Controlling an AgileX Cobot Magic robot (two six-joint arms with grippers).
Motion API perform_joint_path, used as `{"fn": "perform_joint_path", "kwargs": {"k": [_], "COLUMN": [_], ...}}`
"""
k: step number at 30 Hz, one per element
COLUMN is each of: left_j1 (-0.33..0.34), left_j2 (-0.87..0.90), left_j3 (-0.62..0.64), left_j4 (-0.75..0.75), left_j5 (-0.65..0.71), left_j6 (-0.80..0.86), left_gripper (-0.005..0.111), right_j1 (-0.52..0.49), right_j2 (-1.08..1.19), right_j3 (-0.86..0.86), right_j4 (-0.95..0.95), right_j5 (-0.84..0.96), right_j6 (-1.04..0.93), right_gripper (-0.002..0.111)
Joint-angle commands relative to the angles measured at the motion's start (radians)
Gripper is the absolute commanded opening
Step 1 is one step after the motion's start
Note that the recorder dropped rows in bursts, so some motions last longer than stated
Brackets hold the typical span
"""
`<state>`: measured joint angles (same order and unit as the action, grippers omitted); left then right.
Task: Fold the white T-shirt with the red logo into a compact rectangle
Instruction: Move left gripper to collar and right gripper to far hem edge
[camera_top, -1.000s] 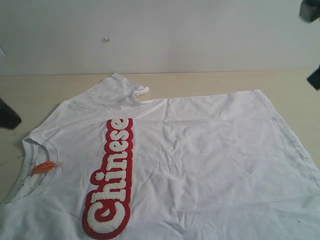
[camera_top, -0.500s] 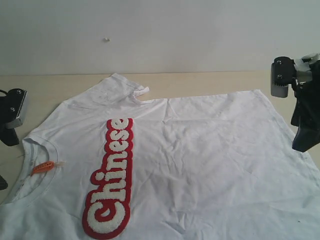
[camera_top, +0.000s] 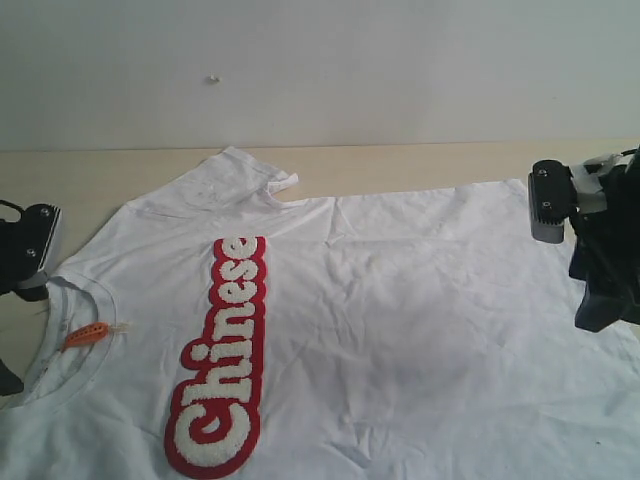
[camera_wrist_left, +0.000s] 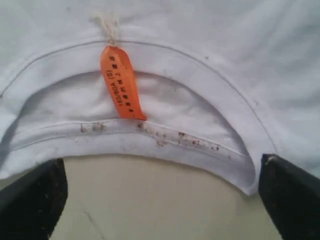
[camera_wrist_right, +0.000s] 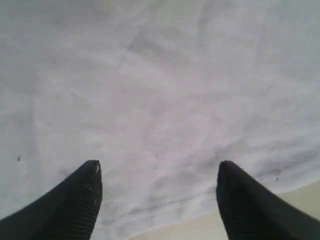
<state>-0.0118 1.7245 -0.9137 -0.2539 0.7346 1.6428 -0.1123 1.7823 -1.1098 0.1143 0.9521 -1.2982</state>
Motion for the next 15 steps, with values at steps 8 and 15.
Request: {"fn": "perform_joint_path", "kwargs": {"k": [8,15], "left_j1": [-0.030,-0.030], "left_j2": [0.000,0.031], "left_j3": [0.006,0.006], "left_j4": [-0.050,-0.050], "left_j5": [-0.137,-0.133], "left_j6": [0.055,0.055], "left_gripper": [0.104,0.104], "right_j1": [-0.004,-0.004], "right_j2": [-0.022,-0.032], "right_j3": [0.005,0.005], "right_j4": [-0.073,0.063], "right_j5": [-0.230,-0.168], "right_j6": [-0.082,-0.113], "right_gripper": [0.064,0.064]}}
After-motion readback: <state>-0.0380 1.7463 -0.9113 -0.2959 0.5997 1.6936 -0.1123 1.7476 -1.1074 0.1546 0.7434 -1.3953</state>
